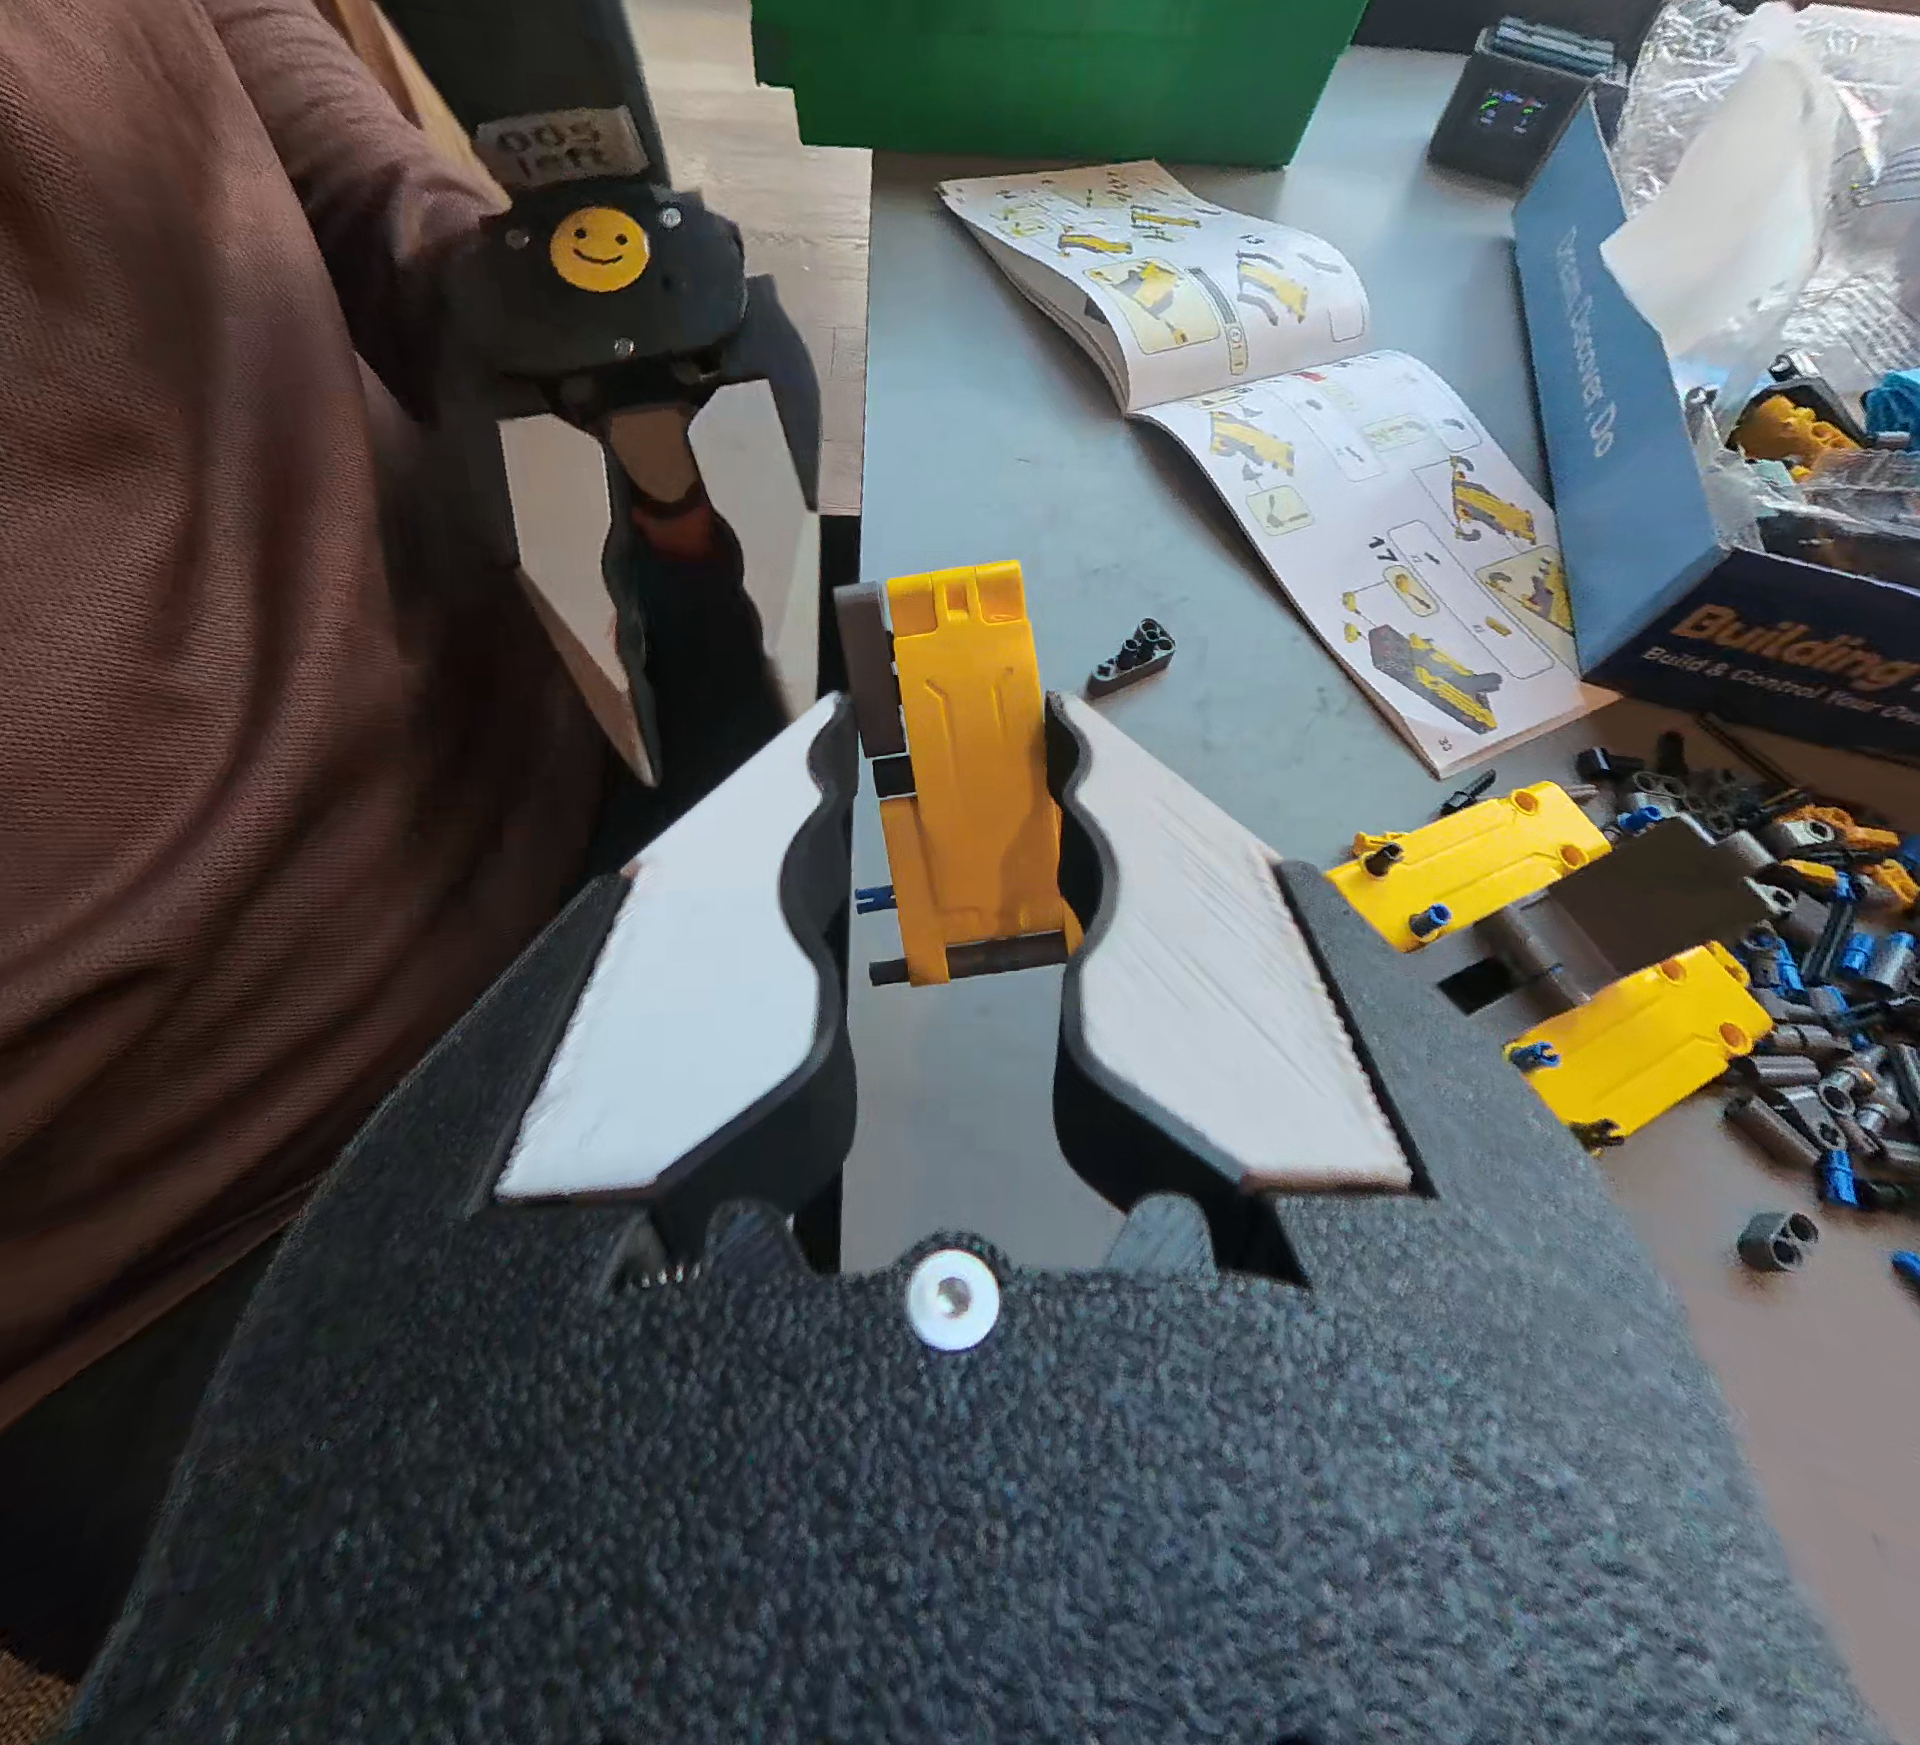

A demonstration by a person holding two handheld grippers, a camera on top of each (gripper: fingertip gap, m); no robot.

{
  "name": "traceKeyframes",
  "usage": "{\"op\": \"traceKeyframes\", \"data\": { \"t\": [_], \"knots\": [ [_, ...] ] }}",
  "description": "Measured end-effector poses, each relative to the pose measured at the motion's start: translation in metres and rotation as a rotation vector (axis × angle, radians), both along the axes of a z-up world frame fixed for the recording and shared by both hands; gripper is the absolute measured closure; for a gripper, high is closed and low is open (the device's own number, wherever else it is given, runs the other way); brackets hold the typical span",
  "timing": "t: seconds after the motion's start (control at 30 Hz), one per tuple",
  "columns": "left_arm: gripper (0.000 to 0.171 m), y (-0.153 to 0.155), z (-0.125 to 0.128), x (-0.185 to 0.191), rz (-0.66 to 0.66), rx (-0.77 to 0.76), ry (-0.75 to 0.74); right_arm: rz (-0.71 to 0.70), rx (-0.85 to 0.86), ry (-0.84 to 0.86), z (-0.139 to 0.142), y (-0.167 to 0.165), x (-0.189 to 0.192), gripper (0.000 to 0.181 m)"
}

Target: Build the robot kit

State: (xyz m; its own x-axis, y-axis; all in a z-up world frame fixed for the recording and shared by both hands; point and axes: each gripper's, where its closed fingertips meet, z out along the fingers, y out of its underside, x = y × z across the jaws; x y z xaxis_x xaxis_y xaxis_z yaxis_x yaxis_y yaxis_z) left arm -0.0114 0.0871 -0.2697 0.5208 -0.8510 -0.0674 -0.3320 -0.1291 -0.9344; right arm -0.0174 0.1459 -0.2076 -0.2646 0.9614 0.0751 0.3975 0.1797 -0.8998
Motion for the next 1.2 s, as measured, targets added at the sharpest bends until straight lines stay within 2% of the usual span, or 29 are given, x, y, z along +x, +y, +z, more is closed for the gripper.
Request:
{"op": "traceKeyframes", "data": {
  "t": [0.23, 0.3, 0.4, 0.47, 0.6, 0.67, 0.77, 0.93, 1.0, 1.2],
  "knots": [
    [0.139, 0.024, 0.032, -0.010, 0.102, -0.008, -0.095, 0.045, 0.039, -0.024, -0.007, -0.008, 0.001, 0.146],
    [0.139, 0.030, 0.034, -0.013, 0.116, 0.005, -0.062, 0.040, 0.092, -0.082, -0.016, -0.007, 0.005, 0.147],
    [0.139, 0.042, 0.020, -0.030, 0.186, -0.002, 0.063, 0.041, 0.164, -0.196, -0.029, -0.004, 0.019, 0.147],
    [0.137, 0.050, 0.010, -0.045, 0.240, -0.059, 0.103, 0.023, 0.191, -0.271, -0.038, 0.003, 0.030, 0.147],
    [0.137, 0.063, 0.012, -0.068, 0.305, -0.167, 0.041, -0.011, 0.263, -0.355, -0.050, 0.022, 0.039, 0.146],
    [0.138, 0.064, 0.014, -0.069, 0.278, -0.271, -0.014, -0.007, 0.283, -0.377, -0.051, 0.028, 0.037, 0.146],
    [0.137, 0.064, 0.007, -0.074, 0.260, -0.404, -0.007, 0.002, 0.302, -0.407, -0.051, 0.037, 0.033, 0.146],
    [0.136, 0.077, 0.014, -0.097, 0.314, -0.274, 0.091, 0.011, 0.326, -0.487, -0.064, 0.044, 0.037, 0.146],
    [0.138, 0.079, 0.025, -0.096, 0.287, -0.204, 0.057, 0.004, 0.334, -0.487, -0.067, 0.044, 0.035, 0.145],
    [0.142, 0.073, 0.036, -0.088, 0.222, -0.134, 0.017, -0.116, 0.265, -0.328, -0.037, 0.047, 0.045, 0.135]
  ]
}}
